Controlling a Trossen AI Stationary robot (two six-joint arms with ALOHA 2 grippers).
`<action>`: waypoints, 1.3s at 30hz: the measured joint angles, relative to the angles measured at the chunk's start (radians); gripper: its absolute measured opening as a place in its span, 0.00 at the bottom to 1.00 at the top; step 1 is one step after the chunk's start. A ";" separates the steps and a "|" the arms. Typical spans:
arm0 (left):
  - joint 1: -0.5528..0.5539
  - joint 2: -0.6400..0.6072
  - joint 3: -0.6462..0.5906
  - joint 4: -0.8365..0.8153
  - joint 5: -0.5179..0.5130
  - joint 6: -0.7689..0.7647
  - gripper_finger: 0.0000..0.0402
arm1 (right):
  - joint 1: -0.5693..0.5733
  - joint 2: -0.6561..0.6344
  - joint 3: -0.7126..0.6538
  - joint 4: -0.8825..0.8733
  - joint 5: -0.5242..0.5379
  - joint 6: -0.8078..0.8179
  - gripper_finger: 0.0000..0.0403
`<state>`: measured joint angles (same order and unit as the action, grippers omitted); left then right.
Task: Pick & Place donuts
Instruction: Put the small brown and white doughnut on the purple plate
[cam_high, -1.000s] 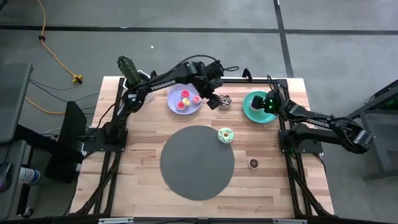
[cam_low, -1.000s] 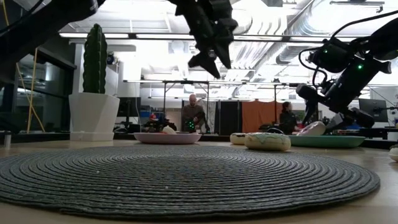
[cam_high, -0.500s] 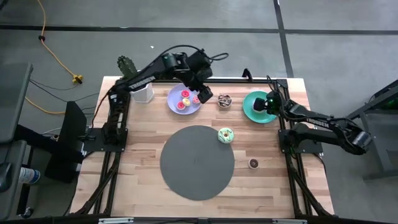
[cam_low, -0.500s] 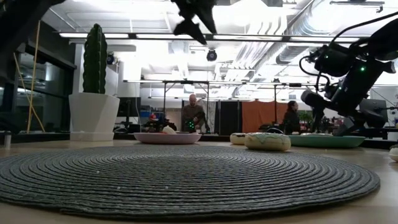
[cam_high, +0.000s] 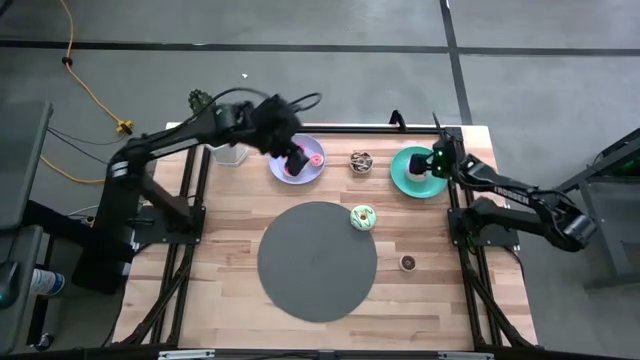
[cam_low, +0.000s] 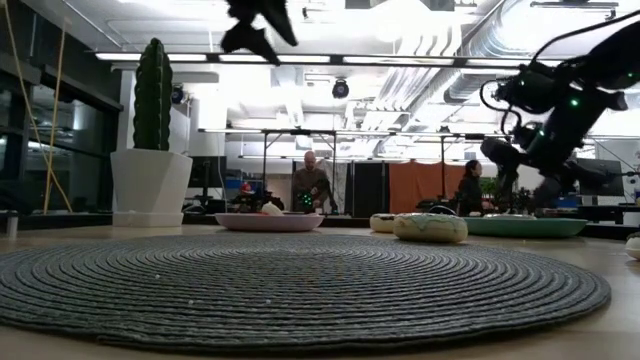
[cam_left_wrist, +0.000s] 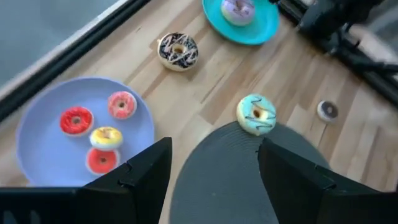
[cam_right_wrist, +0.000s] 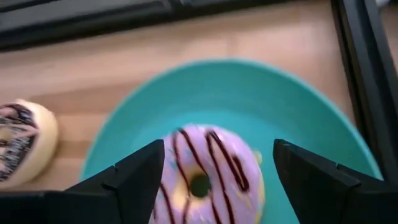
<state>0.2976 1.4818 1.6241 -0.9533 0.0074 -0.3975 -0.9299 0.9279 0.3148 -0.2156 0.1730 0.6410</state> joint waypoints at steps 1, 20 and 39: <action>-0.009 -0.047 -0.075 0.057 -0.008 -0.029 0.57 | -0.003 0.000 0.015 -0.003 0.000 -0.022 0.72; -0.189 -0.853 -1.125 0.798 -0.185 -0.339 0.57 | -0.033 -0.008 0.150 0.066 -0.237 -0.172 0.72; -0.194 -0.907 -1.554 1.453 -0.074 -0.235 0.57 | 0.030 -0.016 0.918 -0.087 -0.516 -0.444 0.72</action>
<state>0.1040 0.5747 0.0702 0.5000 -0.0663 -0.6326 -0.9000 0.9120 1.2331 -0.3030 -0.3431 0.1969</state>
